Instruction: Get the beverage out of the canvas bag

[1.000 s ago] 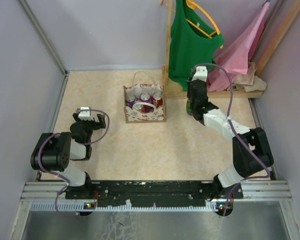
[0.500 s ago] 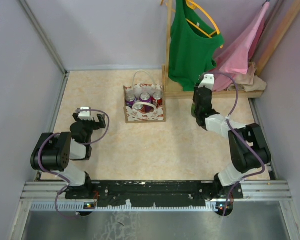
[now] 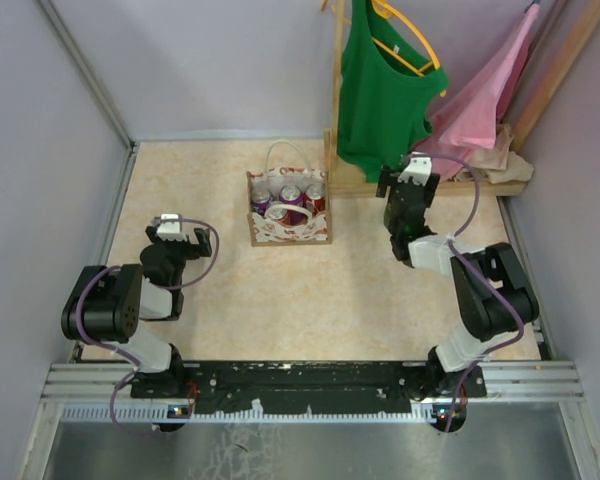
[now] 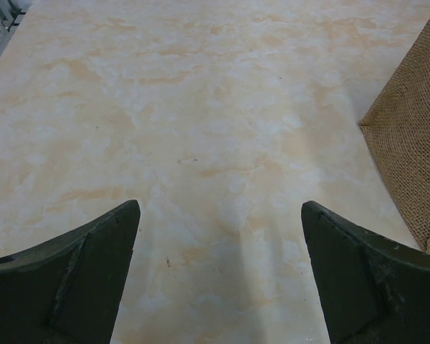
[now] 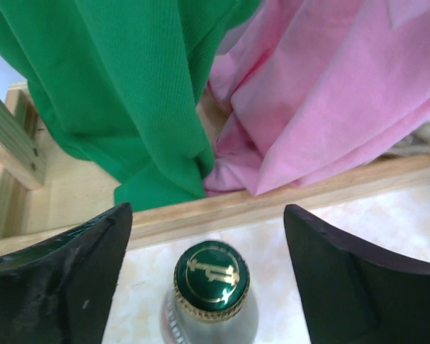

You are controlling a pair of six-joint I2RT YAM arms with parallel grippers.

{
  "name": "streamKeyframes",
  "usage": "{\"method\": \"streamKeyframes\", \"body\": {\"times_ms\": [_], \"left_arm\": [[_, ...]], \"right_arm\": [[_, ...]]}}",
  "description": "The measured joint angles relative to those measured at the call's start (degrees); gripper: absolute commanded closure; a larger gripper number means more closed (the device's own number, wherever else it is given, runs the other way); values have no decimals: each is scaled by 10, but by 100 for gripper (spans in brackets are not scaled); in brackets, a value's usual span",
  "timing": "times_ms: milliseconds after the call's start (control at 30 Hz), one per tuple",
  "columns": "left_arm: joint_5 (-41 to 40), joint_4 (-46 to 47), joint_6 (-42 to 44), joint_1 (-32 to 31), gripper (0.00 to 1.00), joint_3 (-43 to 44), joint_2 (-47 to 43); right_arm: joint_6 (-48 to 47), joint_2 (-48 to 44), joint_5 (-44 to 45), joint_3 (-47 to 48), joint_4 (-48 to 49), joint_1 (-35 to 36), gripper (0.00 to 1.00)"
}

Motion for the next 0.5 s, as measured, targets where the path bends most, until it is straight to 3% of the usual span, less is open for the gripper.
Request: {"method": "streamKeyframes", "body": {"times_ms": [100,267,500], "left_arm": [[0,0,0,0,0,0,0],[0,0,0,0,0,0,0],[0,0,0,0,0,0,0]], "right_arm": [[0,0,2,0,5,0,1],[0,-2,6,2,-4,0,1],[5,-67,31,16,-96,21,1]]}}
